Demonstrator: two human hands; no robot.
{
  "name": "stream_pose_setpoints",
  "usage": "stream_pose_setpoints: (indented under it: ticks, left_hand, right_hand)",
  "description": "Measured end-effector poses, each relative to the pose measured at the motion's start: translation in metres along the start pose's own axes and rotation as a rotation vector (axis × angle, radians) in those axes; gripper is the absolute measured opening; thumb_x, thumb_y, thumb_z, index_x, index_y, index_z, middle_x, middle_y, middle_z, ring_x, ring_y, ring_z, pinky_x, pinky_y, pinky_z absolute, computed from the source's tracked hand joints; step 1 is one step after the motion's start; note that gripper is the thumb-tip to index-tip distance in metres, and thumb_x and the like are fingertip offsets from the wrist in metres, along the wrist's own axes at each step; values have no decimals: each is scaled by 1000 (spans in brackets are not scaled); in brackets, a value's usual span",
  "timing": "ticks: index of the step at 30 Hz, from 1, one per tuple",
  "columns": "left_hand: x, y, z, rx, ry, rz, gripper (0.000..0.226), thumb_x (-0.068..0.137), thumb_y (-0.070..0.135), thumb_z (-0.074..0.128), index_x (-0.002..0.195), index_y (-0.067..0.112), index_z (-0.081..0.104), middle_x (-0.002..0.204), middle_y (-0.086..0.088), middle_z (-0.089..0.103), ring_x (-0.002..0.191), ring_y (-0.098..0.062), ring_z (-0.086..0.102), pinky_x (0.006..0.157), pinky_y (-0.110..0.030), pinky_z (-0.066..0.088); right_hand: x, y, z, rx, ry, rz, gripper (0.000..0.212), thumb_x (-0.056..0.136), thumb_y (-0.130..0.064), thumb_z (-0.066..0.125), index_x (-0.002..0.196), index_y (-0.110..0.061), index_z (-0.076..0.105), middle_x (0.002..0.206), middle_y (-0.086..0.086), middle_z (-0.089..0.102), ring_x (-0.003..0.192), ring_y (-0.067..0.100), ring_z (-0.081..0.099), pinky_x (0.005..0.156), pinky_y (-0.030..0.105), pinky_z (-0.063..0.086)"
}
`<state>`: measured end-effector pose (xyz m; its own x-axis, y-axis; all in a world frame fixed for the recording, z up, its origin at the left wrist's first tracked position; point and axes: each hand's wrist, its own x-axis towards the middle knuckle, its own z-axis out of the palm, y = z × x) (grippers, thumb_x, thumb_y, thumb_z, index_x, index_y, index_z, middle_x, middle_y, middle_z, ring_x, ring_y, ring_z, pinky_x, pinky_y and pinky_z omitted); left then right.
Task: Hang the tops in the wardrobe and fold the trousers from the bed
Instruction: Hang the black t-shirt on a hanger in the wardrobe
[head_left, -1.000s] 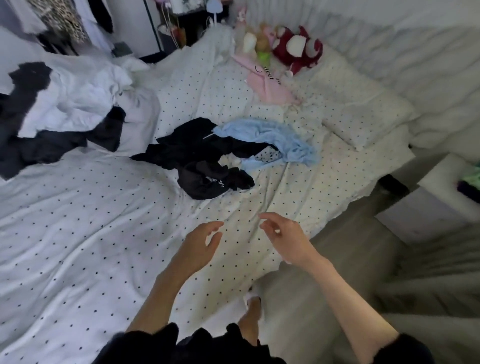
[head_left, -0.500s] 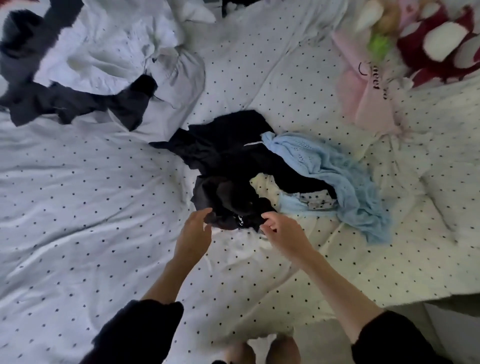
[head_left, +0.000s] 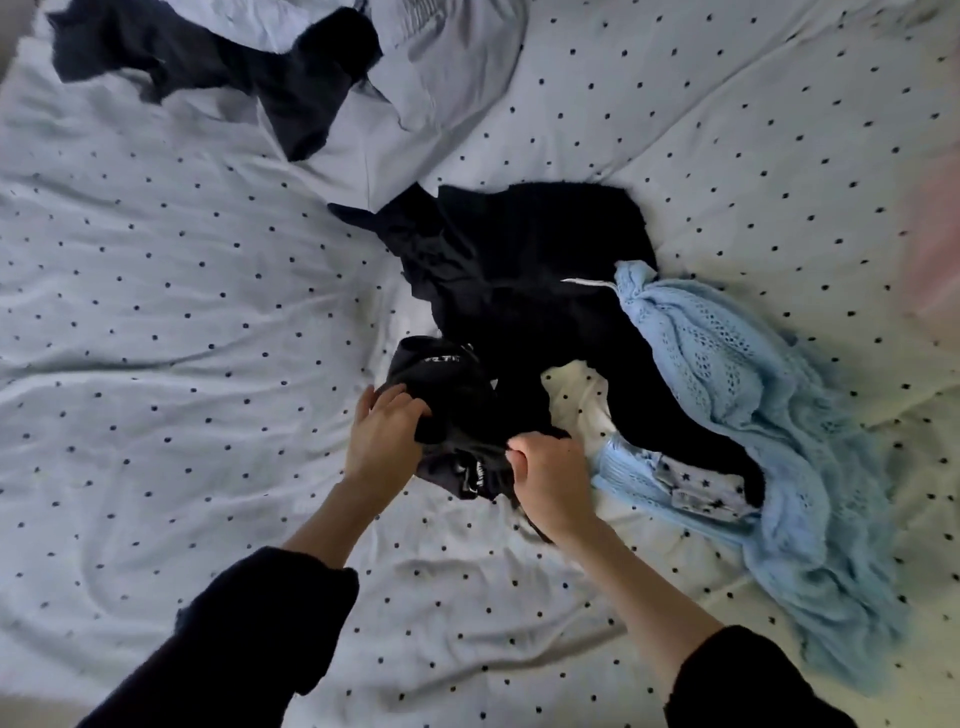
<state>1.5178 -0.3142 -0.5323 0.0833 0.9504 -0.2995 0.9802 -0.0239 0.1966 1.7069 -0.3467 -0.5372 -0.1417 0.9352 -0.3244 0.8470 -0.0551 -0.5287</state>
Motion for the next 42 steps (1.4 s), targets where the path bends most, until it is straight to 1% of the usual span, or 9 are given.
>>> stream_pose_setpoints:
  ticks: [4, 8, 11, 18, 21, 24, 29, 34, 42]
  left_hand:
    - [-51, -4, -2, -4, -283, -4, 29, 85, 3, 47, 101, 20, 66, 101, 2, 66, 99, -18, 58, 91, -25, 38]
    - [-105, 0, -2, 34, -884, -62, 23, 88, 13, 51, 106, 16, 65, 107, -7, 63, 96, -24, 58, 76, -29, 44]
    - [-116, 0, -3, -22, -1029, -77, 41, 88, 10, 50, 126, 24, 56, 124, -3, 56, 112, -22, 54, 88, -29, 45]
    - [-73, 9, 9, -233, -137, -88, 64, 90, 14, 53, 147, 24, 24, 148, -4, 26, 135, -23, 28, 108, -38, 32]
    - [-59, 16, 28, -101, -132, -48, 78, 91, 23, 58, 149, 33, 7, 157, -3, 2, 144, -24, 5, 115, -41, 18]
    - [-42, 17, 36, -113, -24, -50, 44, 92, 17, 55, 135, 24, 47, 147, -5, 33, 136, -24, 30, 108, -36, 29]
    - [-38, 11, 13, -477, 77, -115, 29, 85, -2, 49, 105, 10, 68, 106, -4, 65, 94, -22, 60, 78, -20, 42]
    - [-52, 4, -50, -576, 149, -20, 25, 82, -5, 57, 96, 9, 72, 94, 1, 69, 69, 1, 50, 69, 4, 33]
    - [-112, -32, -201, -577, 513, -140, 24, 80, -9, 54, 92, 5, 69, 83, 6, 62, 74, -11, 57, 65, 4, 35]
  right_hand:
    - [-39, 15, -12, 181, -195, 79, 16, 98, -15, 42, 102, -10, 58, 63, 3, 52, 56, 19, 48, 59, 32, 40]
    - [-78, 24, -18, 36, -572, 56, 20, 95, -17, 45, 78, -16, 55, 63, -7, 45, 56, 8, 40, 64, 28, 35]
    - [-87, 24, -22, 79, -628, 92, 23, 95, -17, 45, 99, -13, 67, 88, -7, 66, 79, 9, 61, 78, 23, 48]
    - [-33, 21, -8, -142, -36, 131, 48, 94, -35, 53, 137, -17, 44, 129, 3, 52, 120, 22, 47, 94, 38, 40]
    - [-23, 26, 7, -308, -128, 150, 65, 90, -48, 52, 146, -25, 27, 146, 1, 34, 133, 23, 32, 100, 45, 35]
    - [-23, 27, 17, -362, -93, 74, 61, 89, -48, 55, 143, -28, 35, 146, 3, 35, 132, 25, 33, 99, 49, 34]
    - [-34, 11, 24, -247, 172, -187, 49, 71, -41, 79, 112, -17, 68, 109, 8, 65, 99, 32, 61, 75, 48, 47]
    - [-40, -20, 12, -236, -107, -85, 32, 88, -47, 55, 106, -22, 65, 109, -7, 61, 109, 20, 50, 82, 34, 31]
    - [-43, -93, -79, -77, 1, -162, 25, 91, -31, 58, 107, -12, 61, 72, -2, 61, 69, 19, 59, 73, 33, 47]
